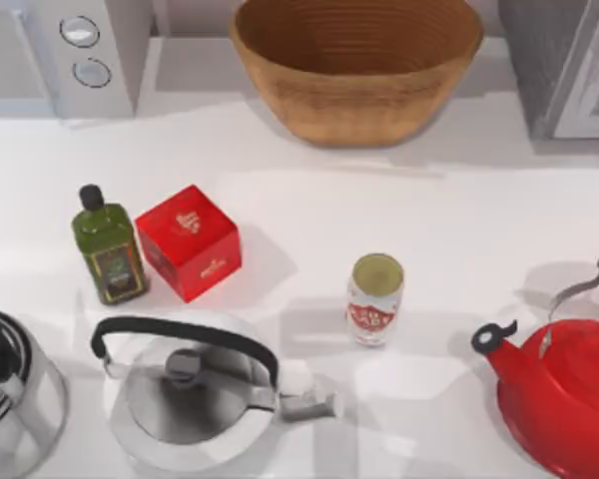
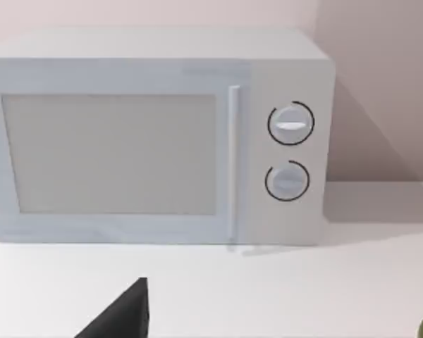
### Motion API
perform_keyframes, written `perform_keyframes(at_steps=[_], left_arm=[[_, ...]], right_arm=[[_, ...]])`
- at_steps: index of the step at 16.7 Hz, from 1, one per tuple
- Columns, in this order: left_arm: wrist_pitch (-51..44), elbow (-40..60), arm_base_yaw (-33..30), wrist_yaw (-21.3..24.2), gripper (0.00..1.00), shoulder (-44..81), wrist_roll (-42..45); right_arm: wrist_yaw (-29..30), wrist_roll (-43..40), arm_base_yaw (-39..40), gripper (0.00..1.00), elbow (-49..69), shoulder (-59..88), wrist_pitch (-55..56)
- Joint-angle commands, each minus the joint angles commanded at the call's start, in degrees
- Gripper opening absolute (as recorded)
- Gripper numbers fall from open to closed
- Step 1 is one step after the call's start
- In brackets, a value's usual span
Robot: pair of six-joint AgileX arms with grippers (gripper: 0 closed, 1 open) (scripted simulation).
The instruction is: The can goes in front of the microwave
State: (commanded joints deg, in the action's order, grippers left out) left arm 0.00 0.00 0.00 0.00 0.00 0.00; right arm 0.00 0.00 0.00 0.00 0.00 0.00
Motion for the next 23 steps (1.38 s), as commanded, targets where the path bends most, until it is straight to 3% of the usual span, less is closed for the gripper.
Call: perform_keyframes(at_steps=[4,9,23], left_arm=[[-1.0,1.7,-0.5,-0.1,1.0,1.5,0.0],[-9.6,14.8,-5.7,-0.1,1.0,14.4,0.1],[-56.3,84.8,-33.5,0.2,1.0,88.8,-0.4]], right_arm=[[0.0,0.0,0.0,1.0,0.0,0.0,0.0],[0.0,0.0,0.0,1.0,0.0,0.0,0.0],[0.0,0.0,0.0,1.0,0.0,0.0,0.0]])
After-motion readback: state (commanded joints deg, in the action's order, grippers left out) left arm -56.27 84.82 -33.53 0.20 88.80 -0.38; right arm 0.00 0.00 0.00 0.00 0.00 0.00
